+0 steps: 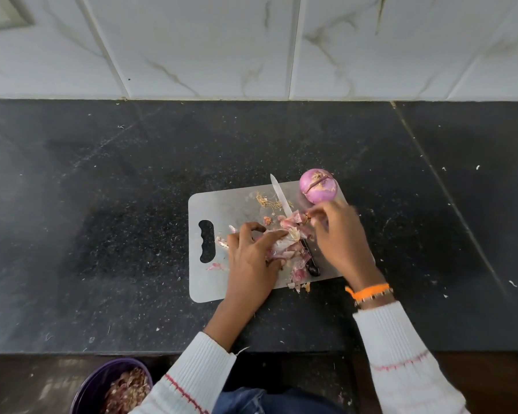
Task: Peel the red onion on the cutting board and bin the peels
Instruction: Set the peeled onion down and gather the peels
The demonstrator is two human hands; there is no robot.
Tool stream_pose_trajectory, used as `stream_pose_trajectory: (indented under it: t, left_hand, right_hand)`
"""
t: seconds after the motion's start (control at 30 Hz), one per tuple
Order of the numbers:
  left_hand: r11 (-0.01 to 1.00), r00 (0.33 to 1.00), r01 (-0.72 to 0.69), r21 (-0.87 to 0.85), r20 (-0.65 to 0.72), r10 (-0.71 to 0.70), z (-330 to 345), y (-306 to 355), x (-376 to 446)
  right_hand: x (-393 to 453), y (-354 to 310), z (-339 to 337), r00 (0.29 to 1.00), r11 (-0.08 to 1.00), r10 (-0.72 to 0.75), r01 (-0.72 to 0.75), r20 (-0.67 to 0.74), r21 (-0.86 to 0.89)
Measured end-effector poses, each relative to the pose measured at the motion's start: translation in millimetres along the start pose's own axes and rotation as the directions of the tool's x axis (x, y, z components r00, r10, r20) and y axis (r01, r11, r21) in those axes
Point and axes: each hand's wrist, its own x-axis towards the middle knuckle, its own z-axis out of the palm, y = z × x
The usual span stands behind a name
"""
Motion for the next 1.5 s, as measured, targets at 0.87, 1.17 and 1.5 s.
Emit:
stream_pose_trajectory:
  t: [0.87,1.17,1.5]
  left_hand:
    - [0.985,0.962,-0.033,0.169,0.272,-0.015,-16,-2,-7]
    - [0.978,0.939,-0.067,0.196,0.345,-0.005,-20,-3,-8]
    - [0.983,0.929,-0.068,0.171,0.369,0.0,-22,1,-7]
  right_hand:
    - [-25,-24,20,0.965,0.98,0.17,-0.187,0.199,0.069]
    - [-26,-24,4,0.908,0.848,0.285,-0.388,0.308,0.361]
    - [-46,-20,-13,0.958,0.882,0.277,-0.286,0.078,0.375]
